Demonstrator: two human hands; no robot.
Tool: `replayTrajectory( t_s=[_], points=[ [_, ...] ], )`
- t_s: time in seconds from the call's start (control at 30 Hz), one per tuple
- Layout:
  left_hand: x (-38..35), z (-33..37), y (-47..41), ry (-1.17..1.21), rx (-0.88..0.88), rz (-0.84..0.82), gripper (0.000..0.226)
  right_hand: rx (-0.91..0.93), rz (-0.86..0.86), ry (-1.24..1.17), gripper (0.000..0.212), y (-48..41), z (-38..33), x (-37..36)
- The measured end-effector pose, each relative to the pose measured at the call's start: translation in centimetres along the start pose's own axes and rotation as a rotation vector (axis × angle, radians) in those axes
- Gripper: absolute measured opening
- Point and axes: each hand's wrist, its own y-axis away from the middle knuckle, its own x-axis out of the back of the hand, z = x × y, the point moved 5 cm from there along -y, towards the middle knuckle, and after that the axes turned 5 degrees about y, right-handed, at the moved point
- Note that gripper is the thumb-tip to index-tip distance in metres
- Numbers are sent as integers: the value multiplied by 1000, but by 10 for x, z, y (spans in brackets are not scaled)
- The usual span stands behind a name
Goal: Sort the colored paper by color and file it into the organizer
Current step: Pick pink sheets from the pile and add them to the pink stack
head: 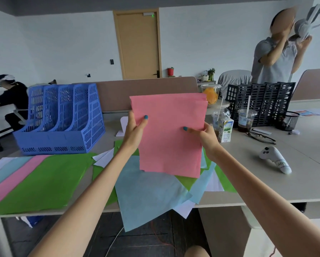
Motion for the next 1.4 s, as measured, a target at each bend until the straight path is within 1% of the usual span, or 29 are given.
replayTrajectory(
  t_s=[0.03, 0.13, 0.27, 0.37, 0.47, 0.53, 0.6, 0.67, 0.8, 0.87, 0.93, 1.0, 1.1, 1.13, 1.17, 1.23, 1.3, 1.33, 1.4],
  points=[
    [-1, -8, -1, -16, 4, -8, 38, -9, 2, -1, 43, 0, 5, 1],
    [-4, -20, -5, -52, 2, -22, 19, -5, 47, -16, 22, -4, 11, 1],
    [-4, -13, -15, -61, -13, -18, 16, 85, 121, 7, 13, -10, 2, -4],
    [-4, -4, -22, -70, -27, -21, 11, 169, 165, 34, 10, -16, -6, -9],
    [1, -3, -15, -82, -36, 3, 19, 167, 154, 19, 18, -19, 3, -15],
    [7, -25, -8, -53, -3, 3, 15, 124, 155, 8, 26, -14, 21, -14],
    [13, -42, 0, -22, 31, -11, 21, 68, 173, 9, 37, -10, 36, -11],
    [17, -43, 4, 6, 38, -23, 27, 26, 174, -6, 42, -9, 42, -8],
    [11, -37, 6, -37, 53, -73, 22, -2, 125, -16, 52, -9, 41, -11],
    [9, -39, 9, -35, 63, -55, 21, -3, 127, 2, 54, -9, 42, -12],
    [10, -45, 9, -15, 78, -29, 19, -1, 158, -1, 52, -9, 44, -9],
    [7, -53, 11, -1, 118, -43, 19, 7, 152, -2, 46, -11, 48, -9],
    [1, -56, 10, -32, 141, -40, 40, 65, 119, -21, 20, -16, 44, -16],
    [1, -55, 8, -36, 139, -25, 39, 104, 131, 2, 14, -19, 41, -18],
    [1, -54, 4, -51, 126, -3, 34, 142, 144, 33, 13, -22, 36, -20],
    [5, -47, -5, -123, 95, 35, 26, 199, 164, 77, 17, -29, 26, -23],
    [7, -43, -11, -114, 37, 39, 10, 257, 182, 126, 21, -32, 16, -26],
    [8, -43, -13, -100, 11, 37, 6, 279, 183, 144, 20, -32, 14, -27],
    [8, -49, -9, -108, -2, 15, 13, 296, 176, 151, 9, -29, 20, -31]
  ],
)
